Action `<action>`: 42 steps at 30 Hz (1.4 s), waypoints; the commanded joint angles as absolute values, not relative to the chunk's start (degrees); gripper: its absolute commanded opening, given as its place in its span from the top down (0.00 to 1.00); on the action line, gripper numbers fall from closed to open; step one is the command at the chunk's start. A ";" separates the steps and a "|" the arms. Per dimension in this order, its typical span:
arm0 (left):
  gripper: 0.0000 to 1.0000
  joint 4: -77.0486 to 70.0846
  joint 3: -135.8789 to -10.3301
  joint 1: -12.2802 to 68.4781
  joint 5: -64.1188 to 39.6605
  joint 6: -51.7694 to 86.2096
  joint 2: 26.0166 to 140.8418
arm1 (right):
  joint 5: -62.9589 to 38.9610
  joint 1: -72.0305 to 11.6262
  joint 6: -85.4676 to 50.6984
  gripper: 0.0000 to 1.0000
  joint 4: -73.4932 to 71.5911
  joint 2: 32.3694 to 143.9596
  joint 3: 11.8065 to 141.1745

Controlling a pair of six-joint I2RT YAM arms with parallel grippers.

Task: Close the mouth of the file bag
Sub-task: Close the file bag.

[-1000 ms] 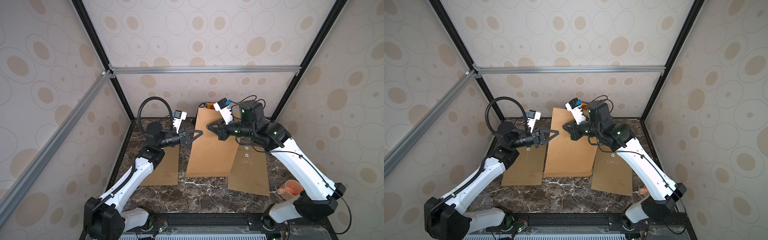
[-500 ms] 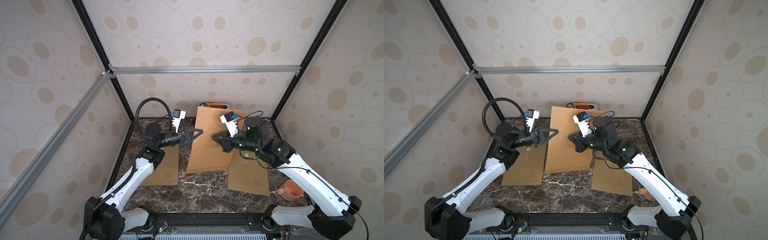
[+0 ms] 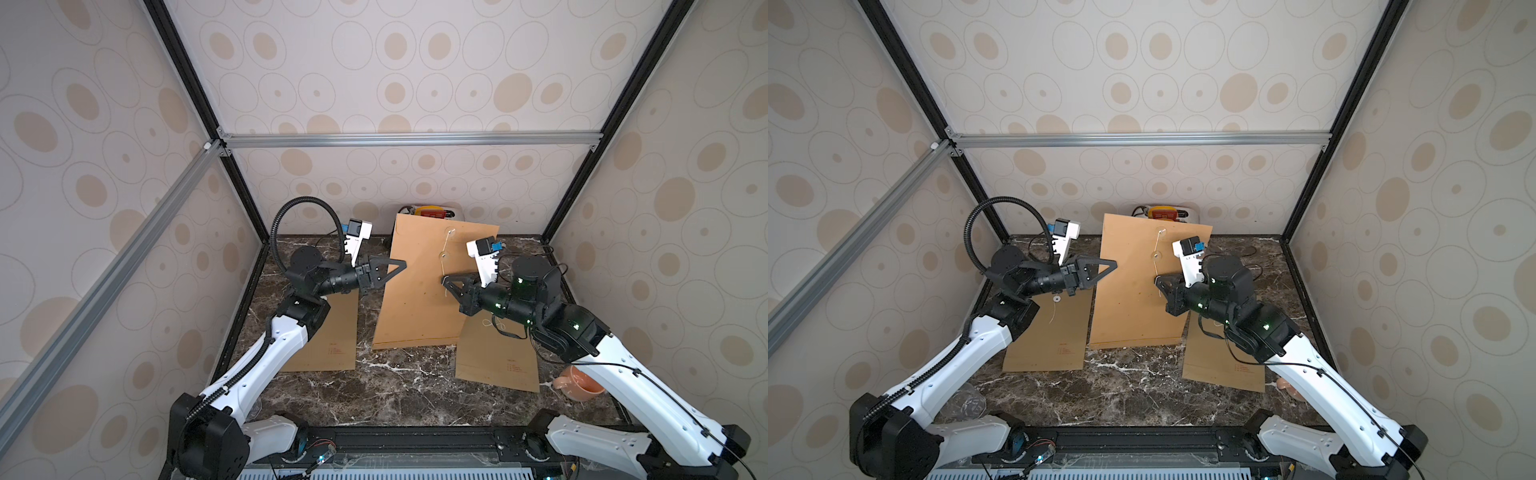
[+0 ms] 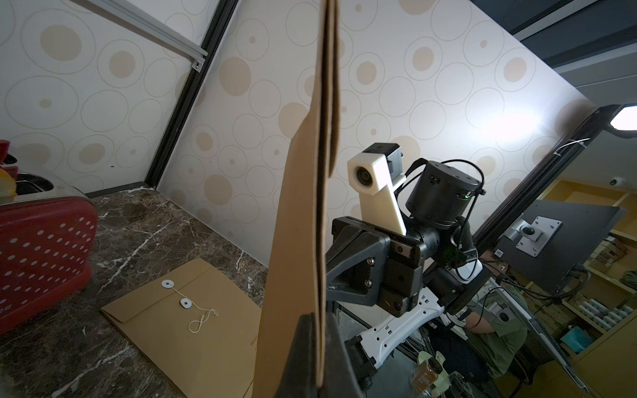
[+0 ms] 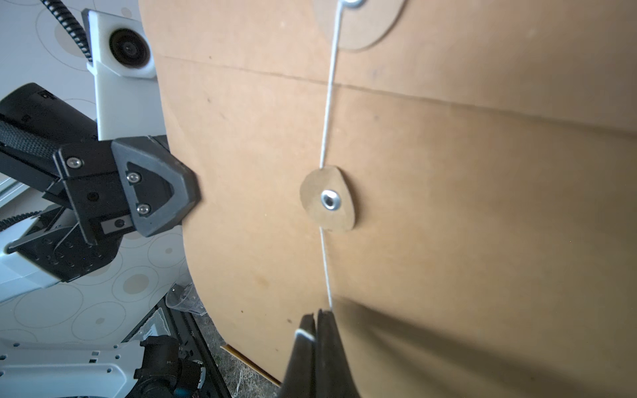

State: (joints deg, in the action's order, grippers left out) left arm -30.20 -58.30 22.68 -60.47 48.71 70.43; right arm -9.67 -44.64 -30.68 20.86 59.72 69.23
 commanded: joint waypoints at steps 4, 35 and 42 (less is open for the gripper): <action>1.00 -33.46 -59.00 23.04 -60.73 49.13 69.24 | -5.44 -42.77 -30.41 1.00 22.16 56.97 67.76; 1.00 -29.28 -59.58 23.07 -60.34 46.15 70.49 | -13.95 -30.41 -18.94 1.00 53.72 74.24 99.62; 1.00 -28.07 -59.85 23.10 -60.23 45.57 70.58 | -18.36 -30.39 -18.28 1.00 56.84 78.52 107.83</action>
State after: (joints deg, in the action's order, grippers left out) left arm -27.33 -58.28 22.68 -60.07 47.00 70.74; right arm -15.90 -30.52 -19.35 53.84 77.01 103.70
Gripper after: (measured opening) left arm 0.047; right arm 0.043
